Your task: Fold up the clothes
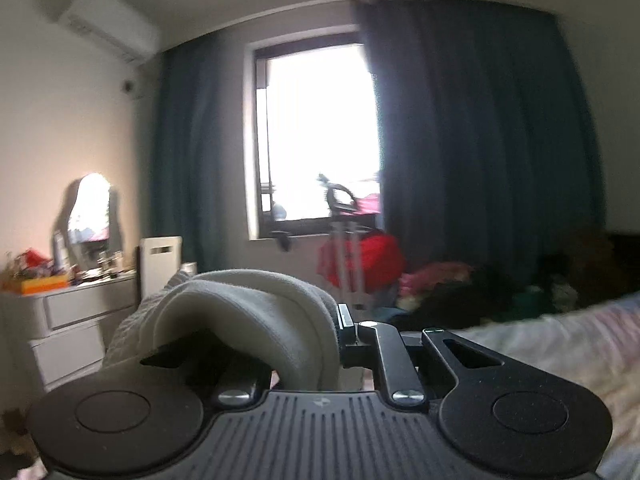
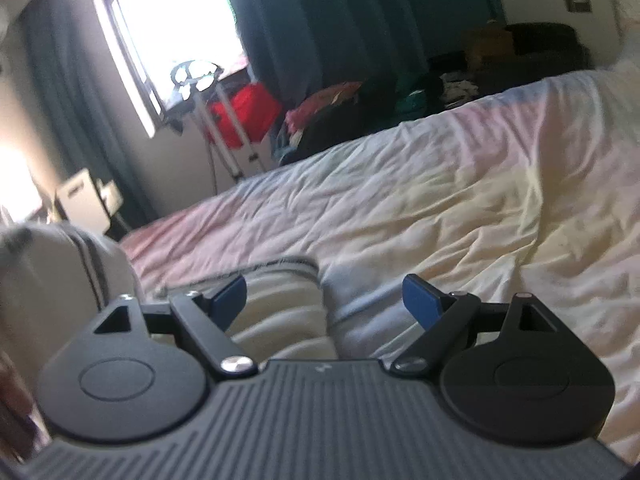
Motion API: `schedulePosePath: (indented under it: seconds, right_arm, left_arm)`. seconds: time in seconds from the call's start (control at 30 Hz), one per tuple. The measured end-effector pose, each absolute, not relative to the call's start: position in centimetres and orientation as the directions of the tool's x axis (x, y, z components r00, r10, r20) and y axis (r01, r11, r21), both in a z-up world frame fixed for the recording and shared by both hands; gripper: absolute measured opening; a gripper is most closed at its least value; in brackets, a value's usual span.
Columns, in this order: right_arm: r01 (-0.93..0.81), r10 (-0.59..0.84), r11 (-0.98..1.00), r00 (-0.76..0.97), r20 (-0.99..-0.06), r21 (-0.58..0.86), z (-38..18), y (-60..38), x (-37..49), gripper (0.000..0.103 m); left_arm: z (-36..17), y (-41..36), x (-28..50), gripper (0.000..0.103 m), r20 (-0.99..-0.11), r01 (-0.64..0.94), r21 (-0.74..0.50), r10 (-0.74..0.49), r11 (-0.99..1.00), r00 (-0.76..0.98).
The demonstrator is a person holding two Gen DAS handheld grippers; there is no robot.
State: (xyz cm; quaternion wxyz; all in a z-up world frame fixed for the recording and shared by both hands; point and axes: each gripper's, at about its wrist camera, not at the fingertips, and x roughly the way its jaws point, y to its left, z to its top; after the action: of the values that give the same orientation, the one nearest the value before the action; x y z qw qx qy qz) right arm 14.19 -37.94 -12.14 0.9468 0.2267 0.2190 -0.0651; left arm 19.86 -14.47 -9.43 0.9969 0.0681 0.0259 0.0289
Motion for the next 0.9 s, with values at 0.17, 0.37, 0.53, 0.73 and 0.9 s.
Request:
schedulePosePath:
  seconds: [0.17,0.37,0.53,0.73,0.9]
  right_arm:
    - [0.274,-0.046,0.839,0.897,-0.439,0.471,-12.5,-40.8,14.2,0.087]
    - [0.286,-0.049,0.818,0.899,-0.436,0.499,-13.0,-42.2,14.4,0.087]
    - [0.25,-0.03,0.839,0.908,-0.418,0.483,-13.1,-41.5,14.9,0.087]
    - [0.182,-0.002,0.883,0.924,-0.383,0.434,-12.5,-39.8,14.9,0.087]
    - [0.158,0.007,0.9,0.926,-0.377,0.406,-12.1,-39.0,14.7,0.087]
  left_arm:
    - [-15.7,-23.1,19.3,0.014,-0.123,0.072,0.27,-0.04,0.96,0.992]
    - [-21.7,-27.4,21.1,0.016,-0.225,0.138,0.322,-0.066,0.937,0.972]
    - [-22.1,-26.2,22.6,0.055,-0.286,0.232,0.287,-0.148,0.929,0.947]
    - [-20.7,-22.2,22.5,0.066,-0.399,0.342,0.234,-0.231,0.91,0.887]
    - [-19.0,-19.1,17.7,0.091,-0.42,0.381,0.157,-0.288,0.911,0.861]
